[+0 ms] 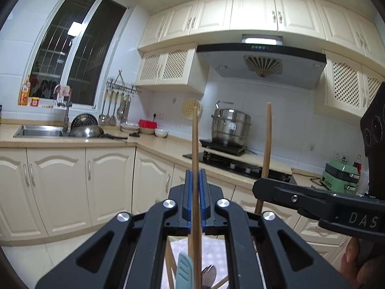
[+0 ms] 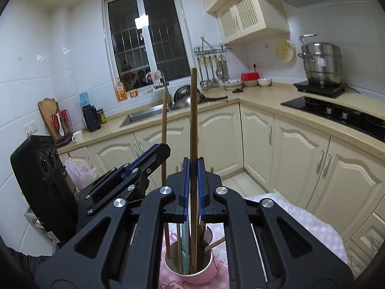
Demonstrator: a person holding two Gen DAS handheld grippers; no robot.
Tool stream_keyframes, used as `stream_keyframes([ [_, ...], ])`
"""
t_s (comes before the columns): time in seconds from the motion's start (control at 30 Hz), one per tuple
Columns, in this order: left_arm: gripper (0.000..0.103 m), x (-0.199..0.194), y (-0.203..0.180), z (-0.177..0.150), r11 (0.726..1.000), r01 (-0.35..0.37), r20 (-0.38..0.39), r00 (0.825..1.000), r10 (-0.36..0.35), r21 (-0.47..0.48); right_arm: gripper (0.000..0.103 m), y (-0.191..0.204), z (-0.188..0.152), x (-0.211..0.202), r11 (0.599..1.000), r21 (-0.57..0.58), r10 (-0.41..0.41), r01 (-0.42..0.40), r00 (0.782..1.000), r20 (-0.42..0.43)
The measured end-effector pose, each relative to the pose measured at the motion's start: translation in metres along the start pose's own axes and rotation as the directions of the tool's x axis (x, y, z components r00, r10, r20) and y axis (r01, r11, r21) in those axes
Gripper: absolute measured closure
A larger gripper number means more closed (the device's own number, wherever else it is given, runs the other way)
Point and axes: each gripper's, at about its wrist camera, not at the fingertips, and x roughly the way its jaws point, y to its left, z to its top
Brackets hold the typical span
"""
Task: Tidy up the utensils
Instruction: 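Lower both chopsticks into the pink cup and open both grippers, then move both open grippers down toward the last two chopsticks on the cloth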
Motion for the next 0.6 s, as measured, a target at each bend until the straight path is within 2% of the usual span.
stream_keyframes([
  [0.17,0.096,0.006,0.007,-0.023,1.0,-0.015,-0.055,0.998,0.016,0.008,0.094,-0.007,-0.006,0.007,1.0,0.029,-0.009,0.01,0.999,-0.039],
  [0.23,0.071,0.005,0.01,-0.027,1.0,-0.019,-0.083,0.996,0.02,0.008,0.066,-0.009,-0.005,0.0,0.999,0.043,-0.017,0.018,1.0,-0.022],
  [0.27,0.044,0.001,0.013,-0.026,1.0,-0.028,-0.082,0.996,0.028,0.002,0.029,-0.011,-0.004,-0.006,0.998,0.05,-0.024,0.024,1.0,0.003],
  [0.3,0.03,-0.004,0.016,-0.025,0.999,-0.032,-0.068,0.997,0.032,-0.004,0.022,-0.012,-0.002,-0.014,0.998,0.054,-0.033,0.031,0.999,0.03],
  [0.37,0.023,-0.013,0.018,-0.021,0.999,-0.039,-0.05,0.998,0.039,0.005,0.021,-0.014,0.003,-0.022,0.998,0.059,-0.035,0.032,0.998,0.045],
  [0.47,0.012,-0.022,0.018,-0.014,0.999,-0.045,-0.058,0.997,0.047,0.028,0.01,-0.017,0.008,-0.035,0.996,0.073,-0.057,0.051,0.995,0.078],
  [0.6,0.005,-0.033,0.01,-0.003,0.996,-0.056,-0.092,0.994,0.062,0.067,0.006,-0.024,0.011,-0.047,0.992,0.102,-0.081,0.072,0.993,0.088],
])
